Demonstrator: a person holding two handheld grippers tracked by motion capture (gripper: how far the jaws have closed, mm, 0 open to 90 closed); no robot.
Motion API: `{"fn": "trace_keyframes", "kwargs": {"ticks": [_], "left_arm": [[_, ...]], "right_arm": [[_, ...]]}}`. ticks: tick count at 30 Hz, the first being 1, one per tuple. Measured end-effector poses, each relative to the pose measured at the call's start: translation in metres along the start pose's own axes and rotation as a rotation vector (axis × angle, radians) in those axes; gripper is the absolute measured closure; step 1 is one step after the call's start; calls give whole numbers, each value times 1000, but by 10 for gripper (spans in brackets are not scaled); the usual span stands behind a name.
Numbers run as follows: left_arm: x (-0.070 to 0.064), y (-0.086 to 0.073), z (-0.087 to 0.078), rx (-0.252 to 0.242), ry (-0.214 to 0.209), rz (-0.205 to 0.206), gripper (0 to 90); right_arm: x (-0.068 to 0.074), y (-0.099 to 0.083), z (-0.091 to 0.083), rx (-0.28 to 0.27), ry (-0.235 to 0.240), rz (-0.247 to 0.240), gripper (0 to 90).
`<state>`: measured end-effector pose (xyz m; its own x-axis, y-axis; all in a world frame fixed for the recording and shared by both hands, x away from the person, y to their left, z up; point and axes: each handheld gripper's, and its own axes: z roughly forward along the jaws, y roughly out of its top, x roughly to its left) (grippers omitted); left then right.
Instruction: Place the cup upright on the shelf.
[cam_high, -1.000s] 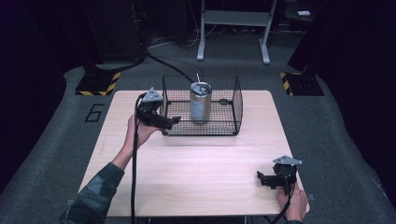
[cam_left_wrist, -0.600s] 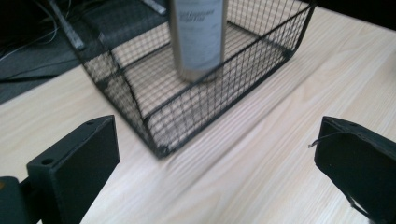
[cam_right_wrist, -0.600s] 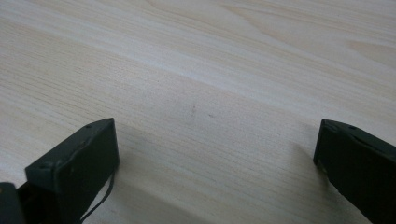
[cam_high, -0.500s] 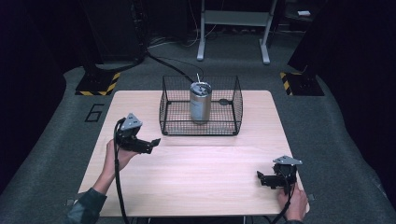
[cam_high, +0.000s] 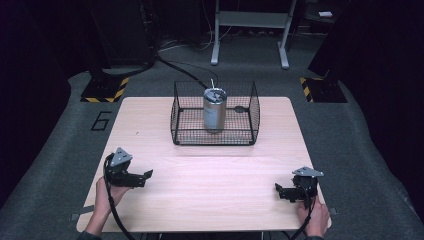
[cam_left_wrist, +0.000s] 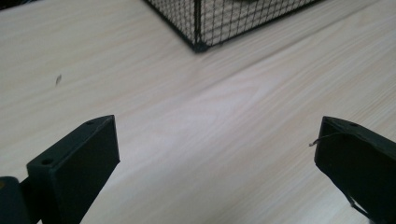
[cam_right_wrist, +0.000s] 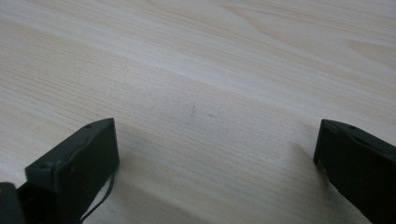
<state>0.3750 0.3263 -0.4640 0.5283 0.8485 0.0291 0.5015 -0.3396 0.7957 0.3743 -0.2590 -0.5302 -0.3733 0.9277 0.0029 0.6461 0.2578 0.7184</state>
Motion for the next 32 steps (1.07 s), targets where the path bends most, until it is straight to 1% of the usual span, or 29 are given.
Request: {"fn": "trace_keyframes", "kwargs": {"ticks": [2,3,5,6,8,10,11,13,15,17,18,19,21,22,24,32], "left_arm": [[2,-9,1,17,8,-17,0],[4,-17,3,24,12,-34,0],[6,-27,4,49,27,-43,0],[7,-31,5,52,29,-47,0],[10,-43,9,60,40,-79,0],[12,-49,11,78,43,-92,0],[13,-53,13,88,54,-86,0],[15,-58,15,108,59,-97,0],[17,-64,19,105,74,-108,0],[18,-66,20,117,86,-103,0],[19,-67,22,135,89,-99,0],[20,-69,23,115,88,-112,0],[22,-68,22,123,93,-111,0],[21,-69,23,117,100,-124,0],[23,-68,24,110,105,-118,0],[24,-68,25,115,100,-117,0]], "right_arm": [[0,0,0,0,0,0,0],[0,0,0,0,0,0,0],[0,0,0,0,0,0,0],[0,0,0,0,0,0,0],[0,0,0,0,0,0,0],[0,0,0,0,0,0,0],[0,0,0,0,0,0,0],[0,0,0,0,0,0,0],[0,0,0,0,0,0,0],[0,0,0,0,0,0,0],[0,0,0,0,0,0,0],[0,0,0,0,0,0,0],[0,0,0,0,0,0,0],[0,0,0,0,0,0,0],[0,0,0,0,0,0,0],[0,0,0,-1,0,-2,0]]}}
